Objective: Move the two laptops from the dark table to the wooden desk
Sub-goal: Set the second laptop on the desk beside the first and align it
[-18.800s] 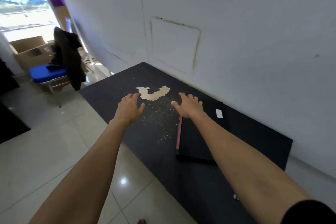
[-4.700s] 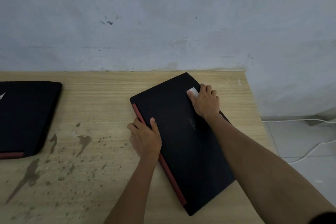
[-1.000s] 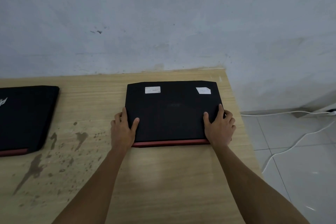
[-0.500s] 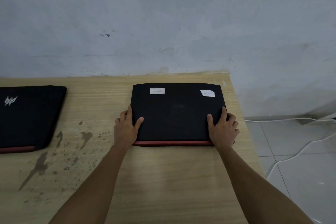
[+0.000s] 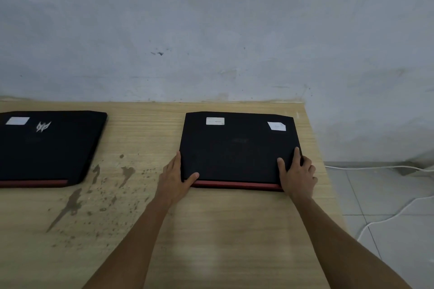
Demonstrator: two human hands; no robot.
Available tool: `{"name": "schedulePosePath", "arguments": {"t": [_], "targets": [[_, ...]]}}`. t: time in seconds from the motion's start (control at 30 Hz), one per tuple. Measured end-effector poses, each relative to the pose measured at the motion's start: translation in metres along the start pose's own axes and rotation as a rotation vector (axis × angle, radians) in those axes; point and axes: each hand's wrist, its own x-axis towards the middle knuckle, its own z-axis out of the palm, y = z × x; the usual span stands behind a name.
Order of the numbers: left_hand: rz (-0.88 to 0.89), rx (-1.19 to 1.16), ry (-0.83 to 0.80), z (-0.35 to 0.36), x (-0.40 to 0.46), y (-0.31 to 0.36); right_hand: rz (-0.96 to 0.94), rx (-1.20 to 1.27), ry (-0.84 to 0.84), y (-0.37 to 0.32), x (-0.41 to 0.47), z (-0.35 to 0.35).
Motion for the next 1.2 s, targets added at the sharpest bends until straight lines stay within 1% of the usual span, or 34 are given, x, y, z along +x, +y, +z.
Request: {"name": "schedulePosePath", "arguments": {"t": [0.17, 0.3, 0.4, 0.53, 0.63, 0.73, 1.0, 1.2], "targets": [[-0.032, 0.009, -0.028, -0.002, 0.0, 0.006, -0.005, 0.019, -0.057, 0.003, 0.006, -0.002], [-0.016, -0.03, -0.069, -0.006, -0.003, 0.003, -0.012, 0.06, -0.079, 0.005, -0.001, -0.005], [0.004, -0.044, -0.098, -0.01, -0.011, -0.002, 0.033, 0.095, -0.052, 0.005, -0.024, -0.003], [0.044, -0.062, -0.161, -0.018, -0.024, -0.009, 0.143, 0.163, -0.039, 0.008, -0.058, -0.003], [0.066, -0.119, -0.204, -0.026, -0.026, -0.007, 0.124, 0.215, -0.09, 0.015, -0.063, -0.009], [0.071, -0.133, -0.233, -0.027, -0.027, -0.008, 0.089, 0.211, -0.155, 0.021, -0.055, -0.017], [0.056, -0.05, -0.236, -0.023, -0.027, -0.008, 0.103, 0.242, -0.226, 0.018, -0.053, -0.02], [0.06, -0.015, -0.233, -0.022, -0.027, -0.009, 0.094, 0.21, -0.21, 0.016, -0.055, -0.02]]}}
